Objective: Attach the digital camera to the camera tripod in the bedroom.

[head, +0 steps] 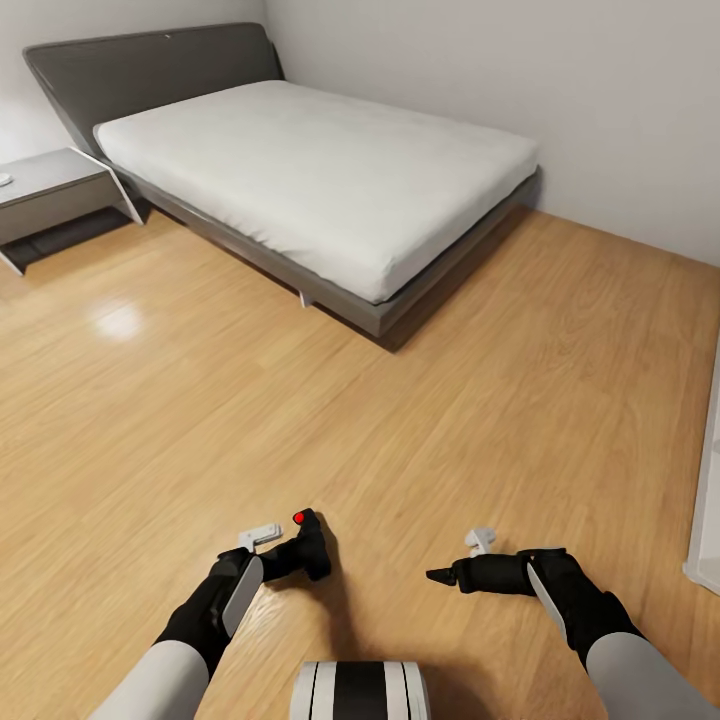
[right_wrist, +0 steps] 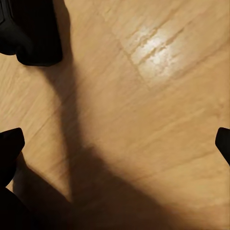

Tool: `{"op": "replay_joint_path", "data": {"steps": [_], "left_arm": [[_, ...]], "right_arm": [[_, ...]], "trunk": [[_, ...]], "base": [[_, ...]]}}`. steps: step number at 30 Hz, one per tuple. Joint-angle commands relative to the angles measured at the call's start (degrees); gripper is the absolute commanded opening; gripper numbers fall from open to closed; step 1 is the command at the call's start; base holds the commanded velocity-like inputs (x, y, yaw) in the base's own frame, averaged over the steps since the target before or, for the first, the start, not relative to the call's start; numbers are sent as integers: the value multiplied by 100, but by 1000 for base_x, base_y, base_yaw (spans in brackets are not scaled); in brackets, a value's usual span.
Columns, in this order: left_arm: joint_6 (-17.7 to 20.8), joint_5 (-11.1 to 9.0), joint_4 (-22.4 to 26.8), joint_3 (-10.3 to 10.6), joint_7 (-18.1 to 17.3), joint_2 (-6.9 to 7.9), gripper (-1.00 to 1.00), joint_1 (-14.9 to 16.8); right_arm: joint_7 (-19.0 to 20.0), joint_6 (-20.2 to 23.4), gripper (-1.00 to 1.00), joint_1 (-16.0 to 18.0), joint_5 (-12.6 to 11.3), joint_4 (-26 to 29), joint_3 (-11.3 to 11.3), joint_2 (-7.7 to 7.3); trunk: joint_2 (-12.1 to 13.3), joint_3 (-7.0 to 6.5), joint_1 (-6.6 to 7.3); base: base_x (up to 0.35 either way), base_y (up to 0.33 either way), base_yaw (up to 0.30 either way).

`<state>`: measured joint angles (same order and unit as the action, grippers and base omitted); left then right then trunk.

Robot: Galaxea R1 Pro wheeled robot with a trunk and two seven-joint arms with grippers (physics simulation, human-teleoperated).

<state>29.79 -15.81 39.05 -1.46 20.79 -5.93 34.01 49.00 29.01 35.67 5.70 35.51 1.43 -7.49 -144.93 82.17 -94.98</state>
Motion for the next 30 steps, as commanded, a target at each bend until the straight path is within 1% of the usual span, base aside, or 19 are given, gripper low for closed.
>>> {"op": "replay_joint_path", "data": {"steps": [1,25,30], "left_arm": [[17,-59,9,-12,39,-4,100,1],[18,-55,-13,-8,39,-14,100,1],[18,-60,-20,-9,39,-19,100,1]], "right_arm": [[37,17,100,1,58,9,16,2],[7,-10,100,1,65,23,8,4],[-49,-4,100,1,79,22,7,7]], "trunk": [[-2,4,1],[-2,4,1],[-2,4,1]], "base": [[0,0,0],[0,0,0],[0,0,0]]}}
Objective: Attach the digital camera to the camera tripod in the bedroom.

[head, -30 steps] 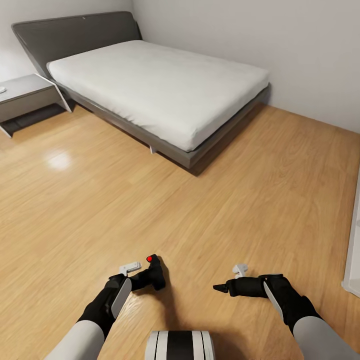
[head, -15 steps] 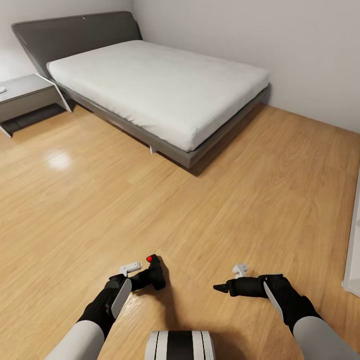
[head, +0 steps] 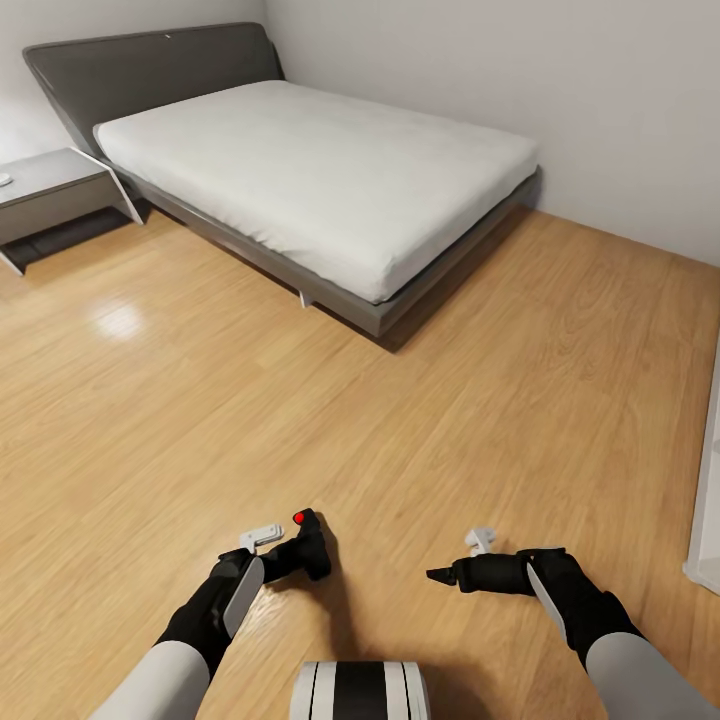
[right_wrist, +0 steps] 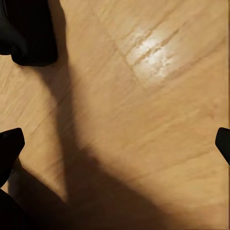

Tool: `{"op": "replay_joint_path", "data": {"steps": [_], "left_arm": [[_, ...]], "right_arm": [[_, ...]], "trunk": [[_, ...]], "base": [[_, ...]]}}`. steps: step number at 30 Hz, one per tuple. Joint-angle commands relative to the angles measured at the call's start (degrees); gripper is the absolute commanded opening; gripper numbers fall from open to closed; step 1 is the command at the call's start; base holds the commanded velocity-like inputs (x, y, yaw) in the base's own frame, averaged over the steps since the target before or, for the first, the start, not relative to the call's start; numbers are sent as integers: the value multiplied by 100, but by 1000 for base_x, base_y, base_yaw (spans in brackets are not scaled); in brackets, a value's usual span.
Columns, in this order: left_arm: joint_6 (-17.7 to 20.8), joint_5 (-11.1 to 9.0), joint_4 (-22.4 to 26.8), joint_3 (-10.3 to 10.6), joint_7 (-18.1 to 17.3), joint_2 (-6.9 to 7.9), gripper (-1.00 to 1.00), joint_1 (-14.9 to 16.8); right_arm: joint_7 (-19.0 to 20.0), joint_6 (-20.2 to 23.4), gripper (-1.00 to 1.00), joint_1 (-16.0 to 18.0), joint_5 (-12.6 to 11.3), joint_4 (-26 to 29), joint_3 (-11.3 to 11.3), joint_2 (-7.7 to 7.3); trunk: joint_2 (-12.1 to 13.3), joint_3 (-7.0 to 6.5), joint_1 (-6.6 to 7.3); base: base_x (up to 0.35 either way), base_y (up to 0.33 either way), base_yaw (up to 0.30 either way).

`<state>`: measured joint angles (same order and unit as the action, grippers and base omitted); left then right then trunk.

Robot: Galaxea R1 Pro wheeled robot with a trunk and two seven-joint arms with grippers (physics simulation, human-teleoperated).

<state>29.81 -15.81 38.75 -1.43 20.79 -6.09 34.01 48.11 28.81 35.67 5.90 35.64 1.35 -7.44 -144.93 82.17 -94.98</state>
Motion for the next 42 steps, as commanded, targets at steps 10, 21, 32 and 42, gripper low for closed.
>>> {"op": "replay_joint_path", "data": {"steps": [10,21,32,42], "left_arm": [[17,-62,1,-8,39,-6,100,1],[17,-63,1,-7,39,-6,100,1],[17,-67,1,-12,39,-6,100,1],[17,-64,1,-13,39,-6,100,1]], "right_arm": [[-324,72,100,1,71,-7,12,5],[-435,90,100,1,80,-9,2,15],[-435,80,100,1,93,-6,-1,23],[-442,97,100,1,79,-4,2,22]], "trunk": [[-2,4,1],[-2,4,1],[-2,4,1],[-2,4,1]], "base": [[0,0,-60],[0,0,-137],[0,0,-18],[0,0,-121]]}}
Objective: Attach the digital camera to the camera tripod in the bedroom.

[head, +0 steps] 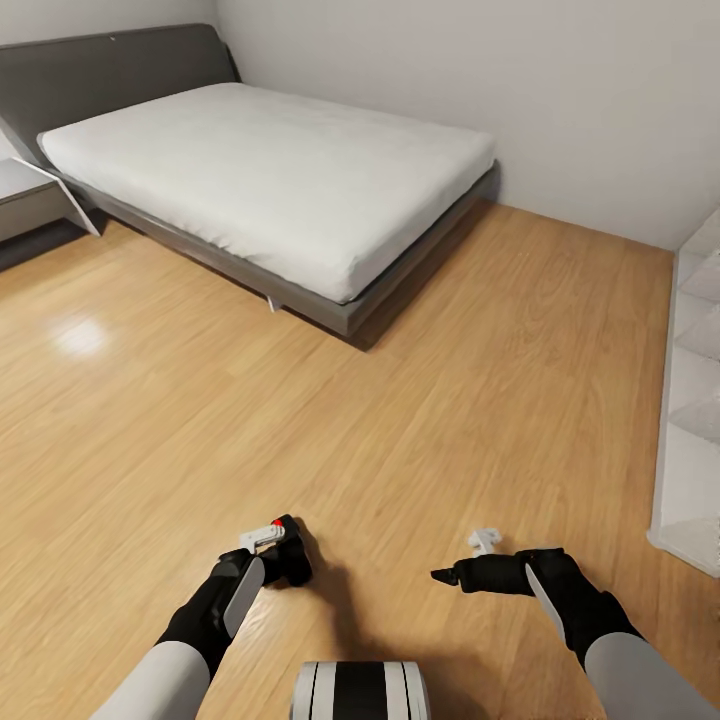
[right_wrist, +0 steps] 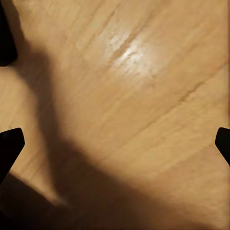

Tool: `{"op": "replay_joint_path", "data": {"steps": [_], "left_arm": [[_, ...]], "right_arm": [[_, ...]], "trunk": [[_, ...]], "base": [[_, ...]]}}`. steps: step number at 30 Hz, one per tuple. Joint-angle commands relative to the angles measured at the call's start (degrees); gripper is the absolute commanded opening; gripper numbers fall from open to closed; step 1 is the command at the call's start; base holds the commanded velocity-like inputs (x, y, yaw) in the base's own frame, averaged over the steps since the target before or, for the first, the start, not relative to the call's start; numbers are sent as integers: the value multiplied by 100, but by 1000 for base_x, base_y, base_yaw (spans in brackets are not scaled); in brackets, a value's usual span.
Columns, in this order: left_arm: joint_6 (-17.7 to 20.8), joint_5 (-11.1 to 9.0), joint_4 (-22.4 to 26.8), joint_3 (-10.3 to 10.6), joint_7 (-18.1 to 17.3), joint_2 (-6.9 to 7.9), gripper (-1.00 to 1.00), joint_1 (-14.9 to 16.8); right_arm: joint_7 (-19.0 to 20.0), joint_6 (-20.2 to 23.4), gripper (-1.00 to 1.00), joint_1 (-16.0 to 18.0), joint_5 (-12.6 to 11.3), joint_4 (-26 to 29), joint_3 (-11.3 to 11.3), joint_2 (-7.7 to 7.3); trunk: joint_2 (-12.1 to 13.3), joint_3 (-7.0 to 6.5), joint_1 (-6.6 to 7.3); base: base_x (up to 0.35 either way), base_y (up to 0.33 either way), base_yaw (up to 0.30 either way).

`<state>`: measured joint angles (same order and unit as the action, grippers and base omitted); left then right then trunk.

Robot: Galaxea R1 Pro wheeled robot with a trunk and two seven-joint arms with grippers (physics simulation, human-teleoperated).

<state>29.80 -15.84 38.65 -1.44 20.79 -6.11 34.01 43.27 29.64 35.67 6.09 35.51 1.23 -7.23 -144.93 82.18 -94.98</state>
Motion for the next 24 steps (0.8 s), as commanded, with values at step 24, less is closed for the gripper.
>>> {"op": "replay_joint_path", "data": {"steps": [24], "left_arm": [[17,-66,11,-14,39,-10,100,0]], "right_arm": [[38,15,100,2,18,9,53,37]], "trunk": [[-2,4,1]], "base": [[0,0,-9]]}}
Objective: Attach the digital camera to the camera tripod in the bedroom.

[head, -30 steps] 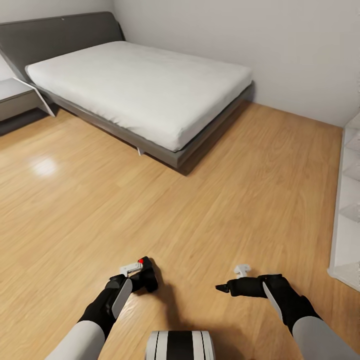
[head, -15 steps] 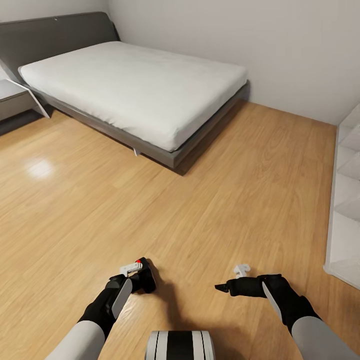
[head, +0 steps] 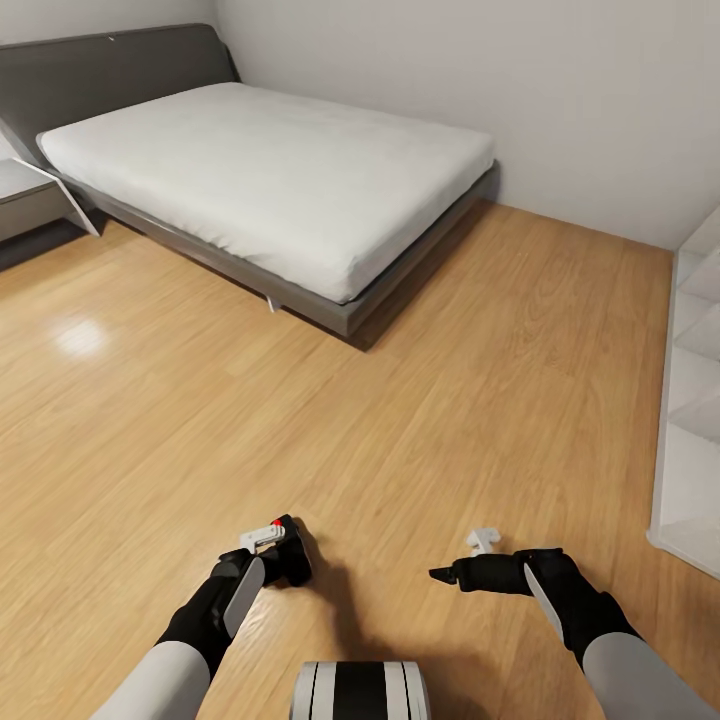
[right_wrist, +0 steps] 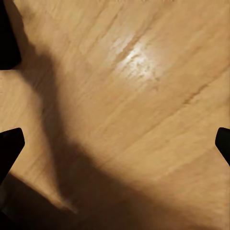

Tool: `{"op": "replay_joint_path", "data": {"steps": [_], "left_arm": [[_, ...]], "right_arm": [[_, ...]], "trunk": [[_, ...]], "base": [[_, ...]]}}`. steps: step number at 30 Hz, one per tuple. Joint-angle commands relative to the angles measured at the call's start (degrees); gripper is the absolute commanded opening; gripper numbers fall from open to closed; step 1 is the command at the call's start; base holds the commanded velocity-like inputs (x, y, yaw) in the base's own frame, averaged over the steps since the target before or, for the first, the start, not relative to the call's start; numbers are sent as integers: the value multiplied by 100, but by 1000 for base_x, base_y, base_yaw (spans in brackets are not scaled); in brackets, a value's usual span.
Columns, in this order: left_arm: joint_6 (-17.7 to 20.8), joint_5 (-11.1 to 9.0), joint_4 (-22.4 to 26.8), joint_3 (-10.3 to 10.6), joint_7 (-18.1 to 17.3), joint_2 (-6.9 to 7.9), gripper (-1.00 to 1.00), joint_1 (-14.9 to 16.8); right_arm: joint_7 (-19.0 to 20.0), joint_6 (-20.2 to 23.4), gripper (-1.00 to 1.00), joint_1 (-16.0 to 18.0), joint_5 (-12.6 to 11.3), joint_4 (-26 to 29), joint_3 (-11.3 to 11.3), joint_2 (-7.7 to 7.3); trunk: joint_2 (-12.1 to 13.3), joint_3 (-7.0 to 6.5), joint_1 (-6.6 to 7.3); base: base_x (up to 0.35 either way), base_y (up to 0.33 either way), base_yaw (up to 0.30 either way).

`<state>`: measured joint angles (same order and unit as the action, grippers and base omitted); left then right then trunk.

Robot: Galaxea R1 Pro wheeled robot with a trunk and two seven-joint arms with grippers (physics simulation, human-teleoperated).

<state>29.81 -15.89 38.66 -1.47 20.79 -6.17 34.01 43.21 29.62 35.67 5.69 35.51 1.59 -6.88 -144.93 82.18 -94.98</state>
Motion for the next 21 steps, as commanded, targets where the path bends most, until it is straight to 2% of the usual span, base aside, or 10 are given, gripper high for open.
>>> {"op": "replay_joint_path", "data": {"steps": [1,21], "left_arm": [[17,-61,10,-12,39,-5,100,1],[15,-63,2,-12,37,-16,100,1]], "right_arm": [[44,17,100,1,56,9,17,2],[24,9,100,1,66,7,5,0]], "trunk": [[-2,4,1],[-2,4,1]], "base": [[0,0,0],[0,0,0]]}}
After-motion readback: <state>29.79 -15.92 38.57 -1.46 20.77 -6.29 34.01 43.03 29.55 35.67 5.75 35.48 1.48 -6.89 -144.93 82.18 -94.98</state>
